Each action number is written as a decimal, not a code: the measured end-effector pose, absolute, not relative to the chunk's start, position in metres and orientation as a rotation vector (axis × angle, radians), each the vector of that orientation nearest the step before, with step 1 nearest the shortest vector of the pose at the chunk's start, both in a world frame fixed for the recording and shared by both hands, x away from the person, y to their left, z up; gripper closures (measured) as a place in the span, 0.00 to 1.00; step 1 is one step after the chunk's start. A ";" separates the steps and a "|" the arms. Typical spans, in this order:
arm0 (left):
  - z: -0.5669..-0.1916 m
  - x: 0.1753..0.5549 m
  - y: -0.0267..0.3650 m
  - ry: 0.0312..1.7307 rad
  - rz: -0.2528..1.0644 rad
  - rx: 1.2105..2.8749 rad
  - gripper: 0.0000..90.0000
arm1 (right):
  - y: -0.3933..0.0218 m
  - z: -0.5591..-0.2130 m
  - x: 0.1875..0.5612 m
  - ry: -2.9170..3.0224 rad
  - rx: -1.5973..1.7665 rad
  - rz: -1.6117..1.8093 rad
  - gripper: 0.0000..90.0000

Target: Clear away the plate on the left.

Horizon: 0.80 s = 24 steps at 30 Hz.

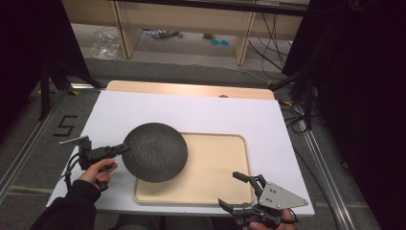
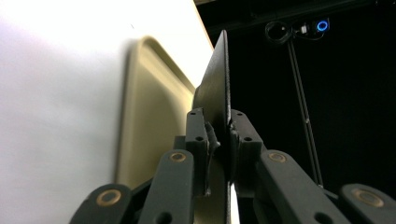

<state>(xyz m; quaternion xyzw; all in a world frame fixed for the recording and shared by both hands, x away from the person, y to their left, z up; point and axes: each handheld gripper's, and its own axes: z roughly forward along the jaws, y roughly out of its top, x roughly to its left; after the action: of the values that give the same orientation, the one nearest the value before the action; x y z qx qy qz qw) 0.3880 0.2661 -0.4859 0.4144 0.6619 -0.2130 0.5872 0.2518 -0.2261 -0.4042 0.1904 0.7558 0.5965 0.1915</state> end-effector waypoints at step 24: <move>-0.494 0.408 0.206 1.553 -0.571 1.002 0.87 | -0.225 -0.406 0.252 2.125 0.516 1.690 0.20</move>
<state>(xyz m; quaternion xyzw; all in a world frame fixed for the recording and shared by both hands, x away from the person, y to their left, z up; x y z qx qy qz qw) 0.4082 0.2057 -0.4942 0.4265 0.6610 -0.2429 0.5676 0.2523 -0.2252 -0.4060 0.1835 0.7551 0.6007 0.1878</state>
